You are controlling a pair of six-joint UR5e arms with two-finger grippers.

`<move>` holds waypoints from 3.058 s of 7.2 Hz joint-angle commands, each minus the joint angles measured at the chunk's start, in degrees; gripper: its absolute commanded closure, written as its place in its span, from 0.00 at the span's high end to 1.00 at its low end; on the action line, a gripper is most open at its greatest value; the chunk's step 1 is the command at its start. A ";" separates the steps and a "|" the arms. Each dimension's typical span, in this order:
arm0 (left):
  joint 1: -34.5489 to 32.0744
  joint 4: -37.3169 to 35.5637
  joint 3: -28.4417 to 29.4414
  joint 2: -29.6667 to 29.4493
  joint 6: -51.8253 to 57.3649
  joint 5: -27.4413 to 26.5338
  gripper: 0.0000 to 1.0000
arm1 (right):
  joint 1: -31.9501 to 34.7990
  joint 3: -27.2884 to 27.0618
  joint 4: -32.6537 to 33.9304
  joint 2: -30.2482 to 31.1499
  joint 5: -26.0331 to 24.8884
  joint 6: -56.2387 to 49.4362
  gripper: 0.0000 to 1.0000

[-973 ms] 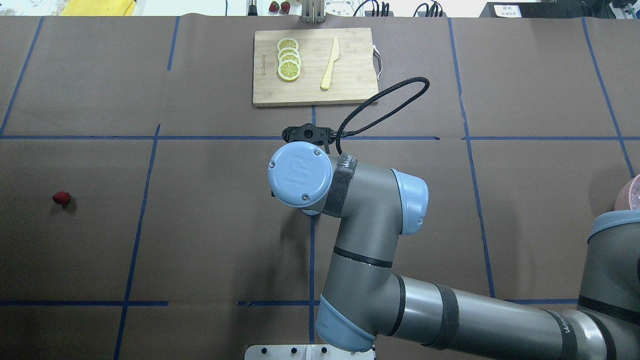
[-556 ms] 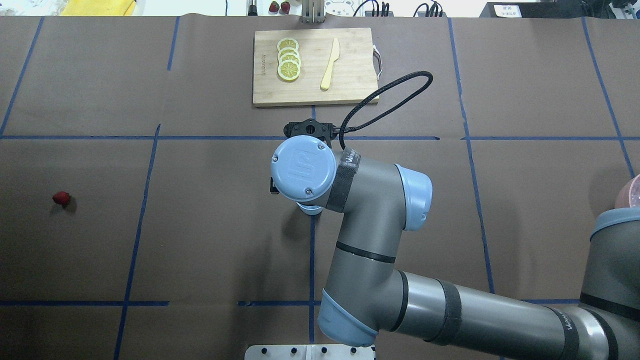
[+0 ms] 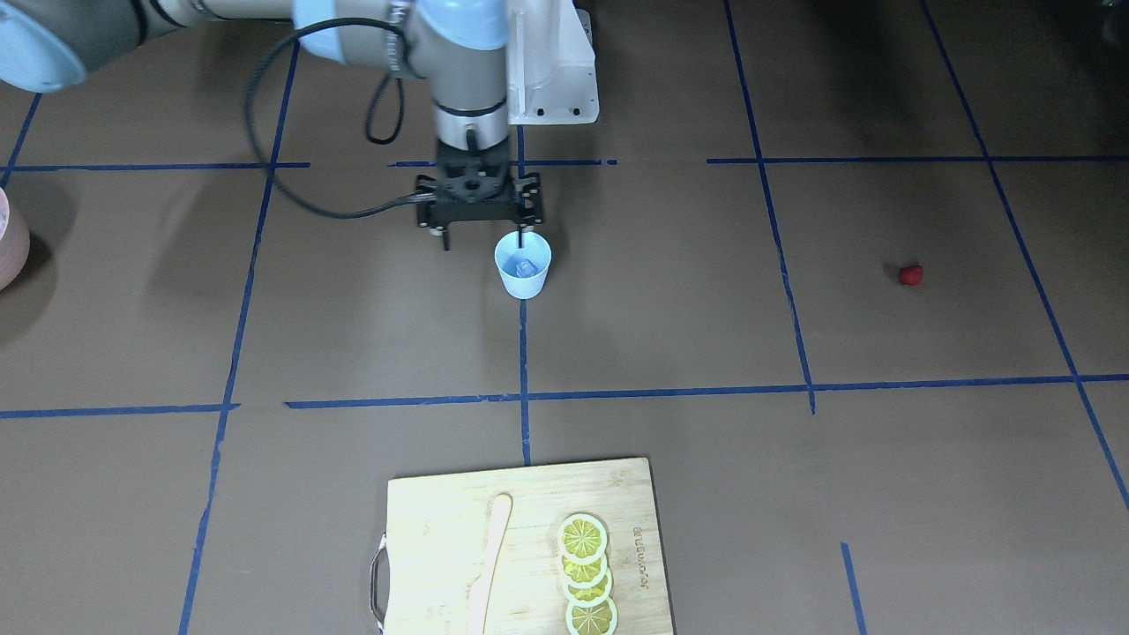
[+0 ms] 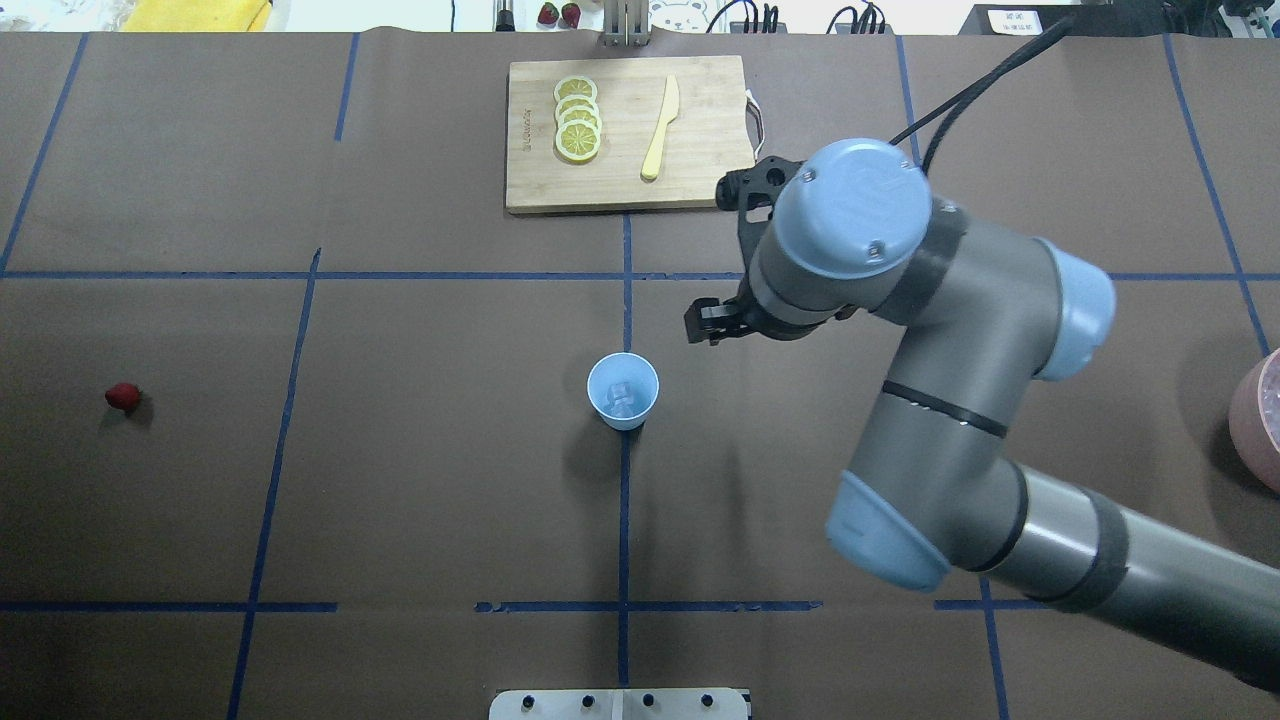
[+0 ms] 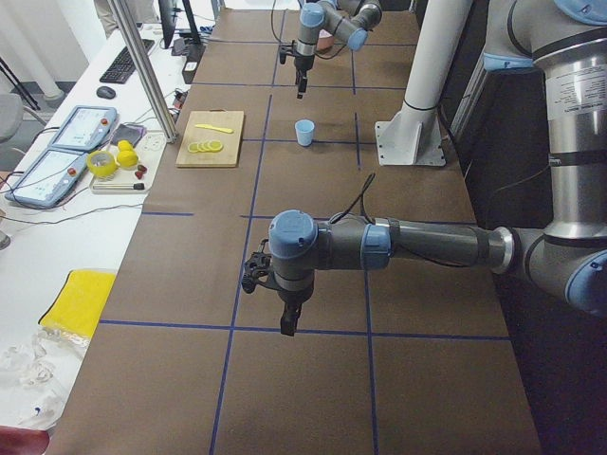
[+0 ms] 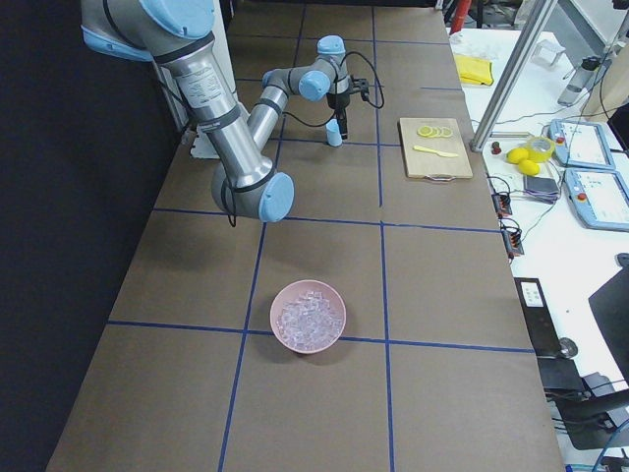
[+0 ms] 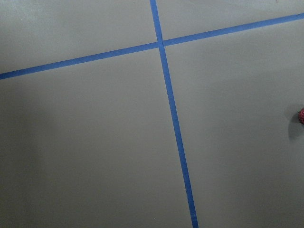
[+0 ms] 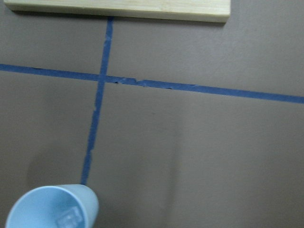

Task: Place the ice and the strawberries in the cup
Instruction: 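Move the right gripper back to the pink ice bowl, then grasp a third ice cube from the pink bowl with the right gripper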

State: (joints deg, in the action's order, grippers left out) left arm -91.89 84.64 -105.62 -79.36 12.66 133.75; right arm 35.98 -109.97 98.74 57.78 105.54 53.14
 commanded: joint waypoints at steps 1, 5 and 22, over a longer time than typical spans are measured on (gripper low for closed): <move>-0.04 0.09 -0.03 0.00 0.00 -0.07 1.00 | 9.85 -5.49 -0.12 10.72 8.94 -16.41 0.98; 0.05 0.09 -0.11 0.00 0.00 -0.07 1.00 | 28.57 -6.40 -14.62 35.51 21.44 -48.56 0.98; 0.05 0.09 -0.29 0.00 0.00 0.02 1.00 | 39.17 15.04 -35.10 50.77 21.03 -81.35 0.69</move>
State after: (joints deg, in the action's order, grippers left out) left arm -91.92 84.73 -105.92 -79.36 12.66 133.71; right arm 75.21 -95.59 63.57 108.68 127.45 -28.27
